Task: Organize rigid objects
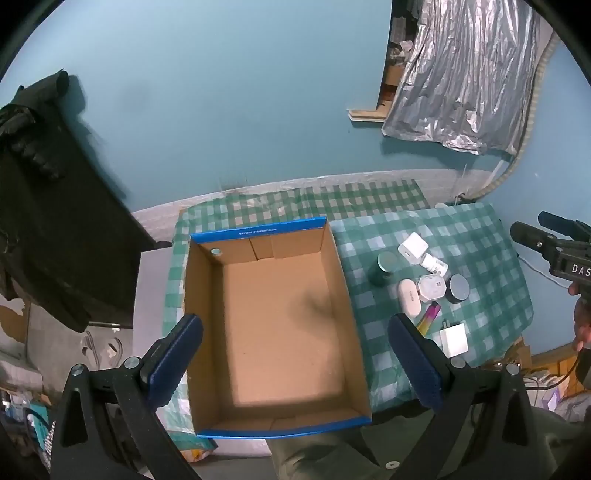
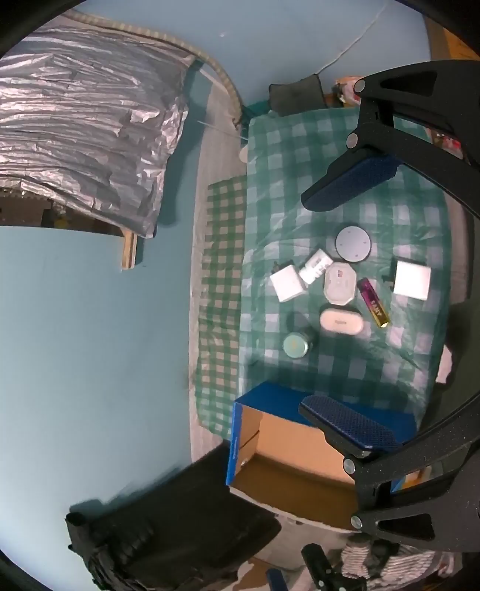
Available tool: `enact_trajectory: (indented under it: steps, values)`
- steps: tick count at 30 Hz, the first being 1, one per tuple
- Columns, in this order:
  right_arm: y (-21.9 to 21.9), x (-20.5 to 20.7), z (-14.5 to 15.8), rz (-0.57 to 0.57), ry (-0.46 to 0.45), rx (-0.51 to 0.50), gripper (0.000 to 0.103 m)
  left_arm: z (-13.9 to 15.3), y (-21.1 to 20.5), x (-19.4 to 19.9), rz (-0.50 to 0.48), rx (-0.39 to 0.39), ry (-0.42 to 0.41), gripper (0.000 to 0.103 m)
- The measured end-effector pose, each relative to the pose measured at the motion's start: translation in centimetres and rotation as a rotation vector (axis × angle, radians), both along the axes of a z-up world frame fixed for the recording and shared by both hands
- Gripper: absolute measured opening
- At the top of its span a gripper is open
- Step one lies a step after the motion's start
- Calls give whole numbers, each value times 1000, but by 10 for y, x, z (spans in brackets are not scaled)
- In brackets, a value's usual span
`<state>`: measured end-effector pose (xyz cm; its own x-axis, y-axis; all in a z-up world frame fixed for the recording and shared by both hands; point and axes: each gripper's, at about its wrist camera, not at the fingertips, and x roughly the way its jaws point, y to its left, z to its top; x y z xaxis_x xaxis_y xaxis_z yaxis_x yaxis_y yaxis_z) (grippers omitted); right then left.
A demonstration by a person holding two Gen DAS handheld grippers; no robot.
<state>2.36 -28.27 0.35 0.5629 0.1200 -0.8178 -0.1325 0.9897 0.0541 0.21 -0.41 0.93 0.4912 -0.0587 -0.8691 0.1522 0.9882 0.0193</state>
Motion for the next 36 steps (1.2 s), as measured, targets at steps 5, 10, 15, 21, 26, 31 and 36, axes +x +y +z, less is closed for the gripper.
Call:
enact_trajectory:
  steps: [5, 10, 15, 21, 26, 31, 36]
  values:
    - [3, 2, 3, 5, -4, -4, 100, 2, 1, -2, 8, -6, -6, 101]
    - [6, 2, 3, 10, -9, -6, 100, 3, 4, -2, 4, -6, -5, 101]
    - [6, 3, 3, 12, -7, -7, 100, 3, 3, -5, 7, -7, -3, 101]
    - [6, 2, 2, 12, -6, -6, 100, 3, 4, 2, -2, -6, -2, 101]
    - [6, 2, 2, 14, -6, -7, 100, 1, -1, 0, -2, -1, 2, 101]
    - [5, 3, 2, 12, -5, -5, 100, 1, -5, 0, -6, 2, 6, 101]
    - [5, 3, 2, 12, -5, -5, 100, 1, -11, -5, -9, 6, 5, 101]
